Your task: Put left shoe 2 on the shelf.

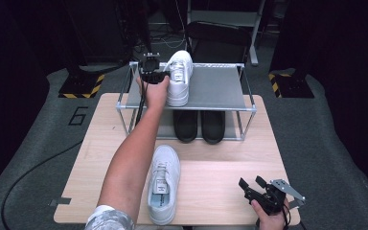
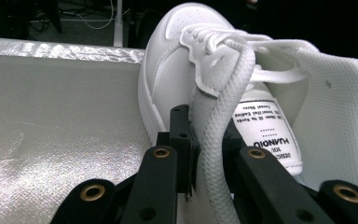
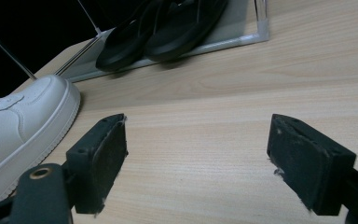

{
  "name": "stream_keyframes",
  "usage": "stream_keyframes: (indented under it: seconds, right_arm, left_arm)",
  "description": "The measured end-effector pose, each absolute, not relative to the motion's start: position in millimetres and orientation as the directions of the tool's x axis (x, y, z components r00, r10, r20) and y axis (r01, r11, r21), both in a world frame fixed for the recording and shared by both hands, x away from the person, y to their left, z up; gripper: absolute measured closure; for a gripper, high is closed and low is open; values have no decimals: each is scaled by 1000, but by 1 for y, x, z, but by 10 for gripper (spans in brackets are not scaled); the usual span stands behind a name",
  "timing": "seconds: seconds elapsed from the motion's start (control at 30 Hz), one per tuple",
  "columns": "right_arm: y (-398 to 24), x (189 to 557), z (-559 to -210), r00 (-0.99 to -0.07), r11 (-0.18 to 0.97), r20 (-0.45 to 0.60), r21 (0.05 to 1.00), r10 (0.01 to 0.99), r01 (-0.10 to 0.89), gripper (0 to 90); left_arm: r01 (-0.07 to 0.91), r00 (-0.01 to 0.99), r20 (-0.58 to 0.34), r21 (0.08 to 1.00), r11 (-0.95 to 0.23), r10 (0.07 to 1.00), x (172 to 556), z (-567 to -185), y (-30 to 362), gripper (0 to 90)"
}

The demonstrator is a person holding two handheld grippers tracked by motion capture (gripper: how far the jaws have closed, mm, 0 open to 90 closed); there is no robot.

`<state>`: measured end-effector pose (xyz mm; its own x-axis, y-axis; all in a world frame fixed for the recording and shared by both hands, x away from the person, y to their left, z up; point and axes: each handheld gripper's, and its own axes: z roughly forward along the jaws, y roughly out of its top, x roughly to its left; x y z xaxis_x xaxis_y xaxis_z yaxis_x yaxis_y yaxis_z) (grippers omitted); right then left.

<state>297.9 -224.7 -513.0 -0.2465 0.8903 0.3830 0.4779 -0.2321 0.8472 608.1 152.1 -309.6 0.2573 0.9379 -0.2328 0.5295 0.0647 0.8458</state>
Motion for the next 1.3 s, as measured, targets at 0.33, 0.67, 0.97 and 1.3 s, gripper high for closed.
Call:
stream_keyframes:
  seconds: [0.33, 0.67, 0.97, 1.3]
  right_arm:
    - [-223, 298, -513, -250, -229, 382, 847, 890, 480, 198]
    - [-219, 299, -512, -263, -201, 361, 851, 894, 486, 196]
    - [-208, 298, -508, -297, -144, 312, 868, 902, 476, 192]
    - [-175, 295, -496, -430, -34, 237, 902, 871, 430, 155]
  left_arm:
    - [525, 301, -233, 850, 43, 925, 613, -309, 157, 643]
    - [482, 340, -253, 874, 64, 906, 608, -295, 163, 515]
    - [413, 401, -223, 910, 42, 888, 576, -275, 174, 538]
    - [333, 479, -160, 943, -10, 863, 528, -273, 195, 601]
